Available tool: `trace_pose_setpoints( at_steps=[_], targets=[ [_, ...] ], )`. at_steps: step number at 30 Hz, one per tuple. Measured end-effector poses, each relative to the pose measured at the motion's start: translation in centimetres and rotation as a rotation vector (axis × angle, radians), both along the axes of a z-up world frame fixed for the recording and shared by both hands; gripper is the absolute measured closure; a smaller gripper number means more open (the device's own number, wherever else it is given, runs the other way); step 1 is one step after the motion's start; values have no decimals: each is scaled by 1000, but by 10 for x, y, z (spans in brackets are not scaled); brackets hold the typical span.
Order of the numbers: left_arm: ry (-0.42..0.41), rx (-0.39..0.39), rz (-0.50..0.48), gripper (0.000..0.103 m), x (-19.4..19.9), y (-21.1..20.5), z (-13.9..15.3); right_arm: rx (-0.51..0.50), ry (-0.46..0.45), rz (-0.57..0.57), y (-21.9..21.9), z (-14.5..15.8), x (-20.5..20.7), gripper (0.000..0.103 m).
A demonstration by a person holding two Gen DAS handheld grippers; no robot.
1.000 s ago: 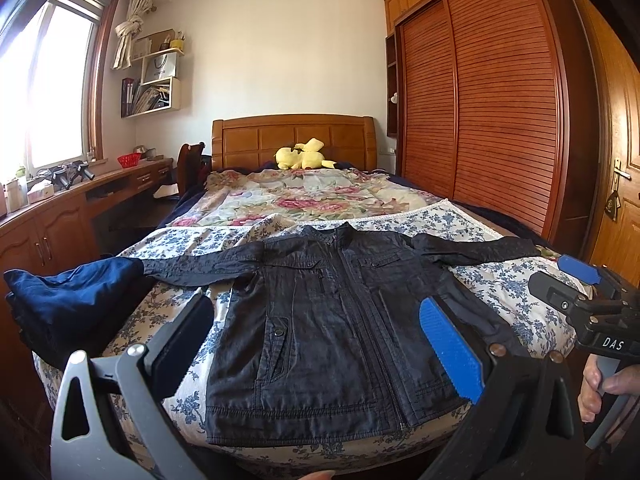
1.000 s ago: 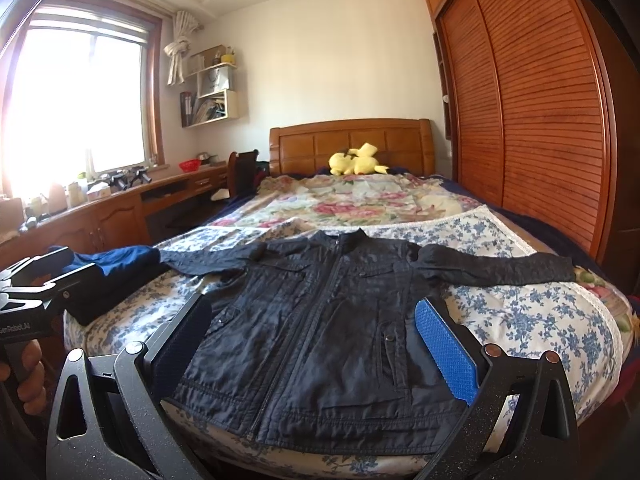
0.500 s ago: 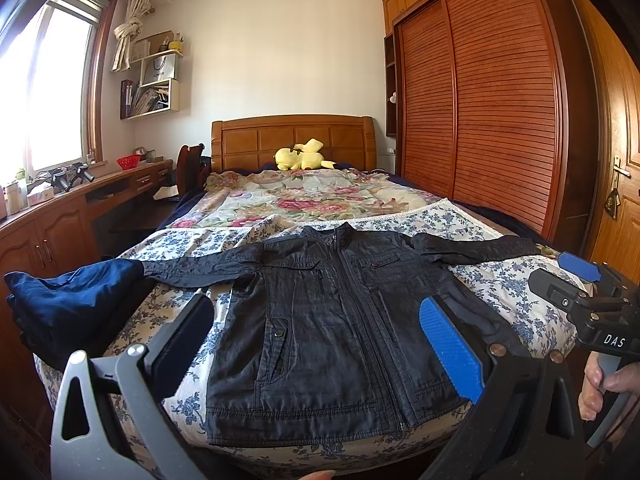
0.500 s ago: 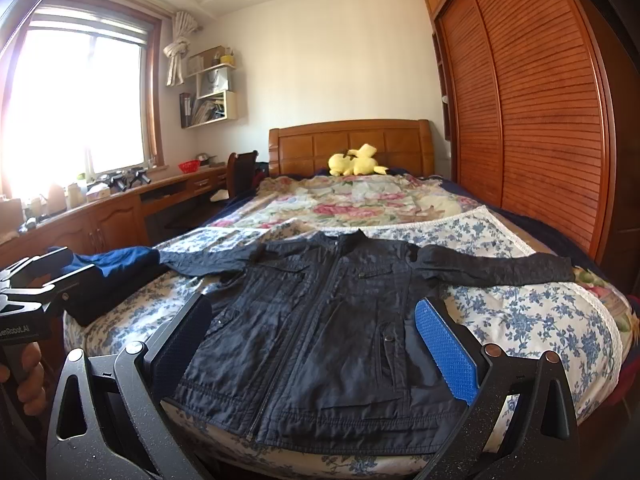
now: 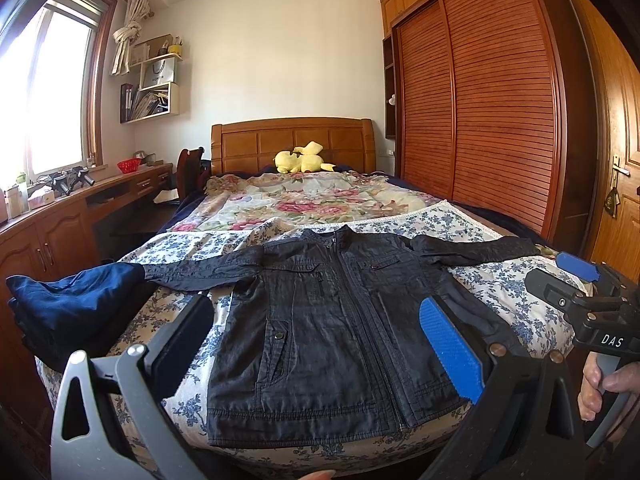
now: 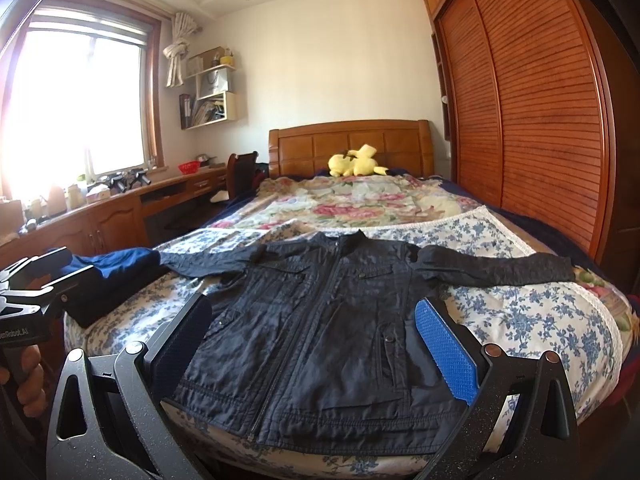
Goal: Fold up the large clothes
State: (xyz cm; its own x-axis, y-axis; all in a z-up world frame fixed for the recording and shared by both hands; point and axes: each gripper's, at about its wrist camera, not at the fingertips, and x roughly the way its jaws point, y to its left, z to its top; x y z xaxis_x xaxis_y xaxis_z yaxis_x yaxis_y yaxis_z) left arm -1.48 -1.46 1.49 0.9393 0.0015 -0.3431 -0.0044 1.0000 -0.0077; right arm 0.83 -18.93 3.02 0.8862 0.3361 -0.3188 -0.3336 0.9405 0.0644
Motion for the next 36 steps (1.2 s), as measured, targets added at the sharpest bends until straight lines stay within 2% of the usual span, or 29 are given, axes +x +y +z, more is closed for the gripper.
trace_pose_setpoints(
  at_steps=[36],
  targets=[
    [14,-5,3,0,4,4,-5,-2,10,0,0,-1,2,0]
  ],
)
